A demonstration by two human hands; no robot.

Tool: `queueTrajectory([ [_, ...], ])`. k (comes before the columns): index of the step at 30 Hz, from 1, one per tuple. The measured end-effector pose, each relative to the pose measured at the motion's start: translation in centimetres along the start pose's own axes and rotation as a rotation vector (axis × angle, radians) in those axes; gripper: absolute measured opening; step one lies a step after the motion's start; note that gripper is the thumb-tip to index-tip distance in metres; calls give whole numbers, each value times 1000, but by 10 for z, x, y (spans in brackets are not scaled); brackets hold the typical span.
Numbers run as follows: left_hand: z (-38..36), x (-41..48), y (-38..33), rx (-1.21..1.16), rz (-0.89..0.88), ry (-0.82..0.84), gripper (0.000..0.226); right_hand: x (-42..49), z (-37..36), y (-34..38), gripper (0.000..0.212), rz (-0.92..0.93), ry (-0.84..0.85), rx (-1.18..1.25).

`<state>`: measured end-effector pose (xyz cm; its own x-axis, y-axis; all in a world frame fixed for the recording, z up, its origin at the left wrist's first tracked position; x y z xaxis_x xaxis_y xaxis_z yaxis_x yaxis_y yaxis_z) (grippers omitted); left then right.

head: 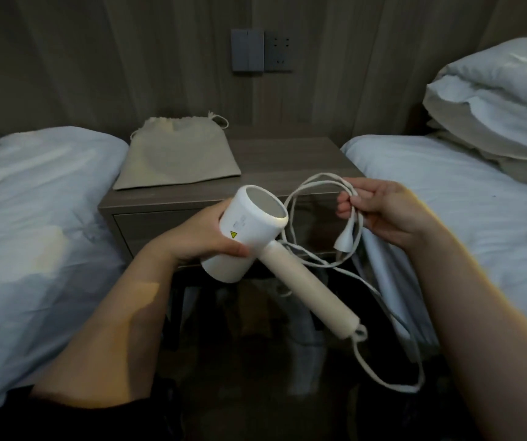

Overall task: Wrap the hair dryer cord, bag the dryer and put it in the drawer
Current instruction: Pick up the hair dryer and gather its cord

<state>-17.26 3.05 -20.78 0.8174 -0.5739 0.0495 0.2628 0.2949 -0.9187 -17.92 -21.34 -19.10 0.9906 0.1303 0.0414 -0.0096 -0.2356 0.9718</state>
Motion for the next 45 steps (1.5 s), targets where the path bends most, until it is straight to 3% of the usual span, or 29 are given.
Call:
queueTrajectory([
  [2, -11, 0, 0, -168, -22, 71, 72, -2, -8, -5, 30, -25, 56, 63],
  [5, -20, -2, 4, -229, -6, 174, 74, -3, -20, -10, 66, -65, 172, 236],
  [7, -21, -4, 10, -217, 27, 249, 79, -2, -27, -7, 76, -53, 244, 393],
  [10, -27, -9, 19, -206, 72, 380, 92, -2, -28, 0, 63, -32, 312, 676],
  [13, -33, -11, 26, -315, 80, 422, 73, -3, -25, -2, 49, -62, 357, 874],
  [15, -35, -10, 27, -408, 71, 392, 70, -2, -18, -7, 45, -62, 305, 883],
  [18, -28, -8, 28, -517, 48, 295, 71, -2, -4, -7, 44, -50, 135, 597],
  [21, -22, -8, 25, -519, 25, 273, 70, -3, 20, 2, 36, 64, -142, 20],
  [26, -21, -8, 23, -419, 28, 285, 77, -8, 33, 22, 14, 212, -422, -852],
  [30, -16, -8, 23, -373, 30, 216, 100, -13, 41, 23, 16, 165, -570, -1213],
  [32, -14, -8, 22, -361, 21, 197, 102, -17, 42, 30, 16, 165, -623, -1230],
  [34, -12, -8, 20, -346, 15, 186, 101, -16, 45, 32, 22, 140, -606, -1094],
  [37, -12, -8, 19, -310, 10, 184, 102, -14, 47, 19, 33, 49, -522, -629],
  [40, -12, -8, 19, -285, 8, 189, 102, -10, 42, 5, 21, -22, -455, -275],
  [42, -14, -9, 16, -275, -2, 193, 102, -7, 35, 1, 16, -30, -399, -234],
  [45, -16, -10, 10, -269, -24, 201, 100, -4, 18, 2, 14, 62, -324, -376],
])
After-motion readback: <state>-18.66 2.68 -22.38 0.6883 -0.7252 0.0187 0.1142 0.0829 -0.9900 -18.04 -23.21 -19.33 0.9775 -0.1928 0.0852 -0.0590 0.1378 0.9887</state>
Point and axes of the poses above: each hand's wrist, its own x-axis towards the middle knuckle, its own z-axis out of the back of the hand, y = z × x, the point moved 7 cm from there along x, towards the middle knuckle, and after that the axes turned 1 degree about y, right-handed, at the moved point
